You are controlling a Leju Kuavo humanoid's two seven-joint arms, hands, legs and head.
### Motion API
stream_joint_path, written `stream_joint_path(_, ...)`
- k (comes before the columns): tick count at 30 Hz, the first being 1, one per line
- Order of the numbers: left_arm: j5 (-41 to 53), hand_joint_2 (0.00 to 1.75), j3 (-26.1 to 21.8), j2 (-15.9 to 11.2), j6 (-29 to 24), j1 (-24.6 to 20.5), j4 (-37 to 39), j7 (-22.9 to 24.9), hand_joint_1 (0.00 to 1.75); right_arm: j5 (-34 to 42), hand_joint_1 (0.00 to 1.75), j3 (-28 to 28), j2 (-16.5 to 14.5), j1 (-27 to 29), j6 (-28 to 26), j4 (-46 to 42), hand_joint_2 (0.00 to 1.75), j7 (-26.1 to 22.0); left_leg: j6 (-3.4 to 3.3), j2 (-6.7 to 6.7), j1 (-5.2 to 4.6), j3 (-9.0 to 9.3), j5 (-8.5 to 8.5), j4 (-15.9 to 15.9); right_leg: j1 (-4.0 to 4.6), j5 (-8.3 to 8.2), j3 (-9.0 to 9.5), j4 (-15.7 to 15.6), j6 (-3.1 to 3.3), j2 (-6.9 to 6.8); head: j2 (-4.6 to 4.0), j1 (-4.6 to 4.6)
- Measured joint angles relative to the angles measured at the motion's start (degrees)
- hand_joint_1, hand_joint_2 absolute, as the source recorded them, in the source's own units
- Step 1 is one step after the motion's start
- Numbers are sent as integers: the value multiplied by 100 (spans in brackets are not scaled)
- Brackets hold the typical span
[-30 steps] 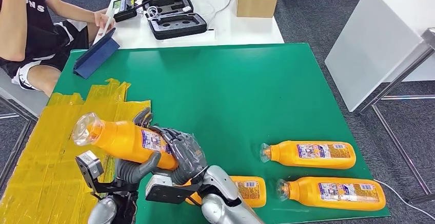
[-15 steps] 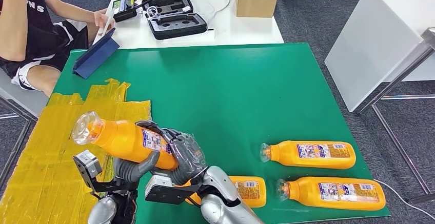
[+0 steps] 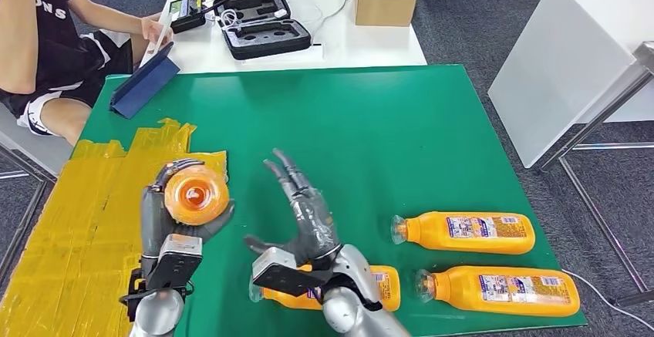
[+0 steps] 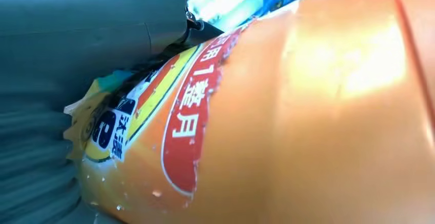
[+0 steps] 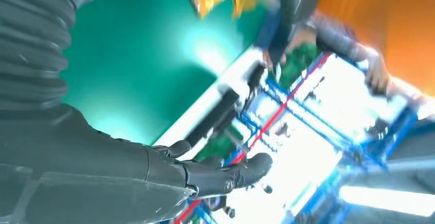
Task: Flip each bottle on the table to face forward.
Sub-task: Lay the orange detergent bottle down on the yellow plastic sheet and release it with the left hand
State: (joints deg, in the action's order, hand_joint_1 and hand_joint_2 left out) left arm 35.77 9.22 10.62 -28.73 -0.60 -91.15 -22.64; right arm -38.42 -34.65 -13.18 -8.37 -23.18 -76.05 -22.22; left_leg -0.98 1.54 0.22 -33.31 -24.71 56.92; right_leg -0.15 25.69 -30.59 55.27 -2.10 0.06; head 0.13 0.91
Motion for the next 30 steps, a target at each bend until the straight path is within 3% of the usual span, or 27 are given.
stream_joint_path(5, 2432, 175, -320, -185, -525, -77, -75, 1040, 175, 28, 0, 412, 164, 266, -17, -751, 175, -53, 0, 0, 0, 0, 0, 0, 0, 0, -2, 0, 0, 0, 0, -1)
stream_joint_path(10, 4210, 175, -791, -492, 33, -260, 292, 2327, 175, 85, 0, 950, 292, 521, 106, -1425, 175, -93, 0, -1, 2, 0, 0, -1, 2, 0, -3, 0, 0, 0, 0, 0)
stream_joint_path(15, 4906, 175, -1170, -738, 614, -581, 1088, 3137, 175, 56, 0, 1280, 330, 672, 163, -1821, 175, -93, 1, -4, 2, 0, 1, -1, 2, 0, -3, 1, 0, 1, 0, -1)
stream_joint_path(24, 5211, 175, -1469, -914, 1292, -994, 2118, 3594, 175, 29, 0, 1468, 334, 735, 204, -2057, 175, -90, 1, -1, 0, -2, 1, 0, 0, 0, -3, 1, 0, 1, 0, -1)
stream_joint_path(25, 5232, 175, -1507, -933, 1379, -1074, 2319, 3655, 151, 27, 0, 1474, 334, 734, 221, -2062, 175, -87, 1, -1, 1, -2, 1, 0, 0, 0, -3, 1, 0, 1, 0, -1)
stream_joint_path(28, 5245, 175, -1629, -986, 1401, -1359, 2943, 3732, 20, 13, 0, 1486, 334, 723, 265, -2066, 175, -70, 3, 6, 1, 5, 3, -1, 1, 0, 8, 1, 0, -2, 0, 0)
stream_joint_path(29, 5238, 175, -1668, -992, 1335, -1459, 3140, 3729, 0, 8, 0, 1488, 334, 713, 270, -2066, 175, -63, 3, 10, 1, 9, 3, -1, 1, 0, 14, 1, 0, -4, 0, 0)
stream_joint_path(30, 5228, 175, -1707, -993, 1247, -1551, 3322, 3712, 0, 3, 0, 1489, 334, 698, 272, -2066, 175, -58, 3, 12, 2, 14, 3, -2, 2, 0, 19, 1, 1, -5, 0, 0)
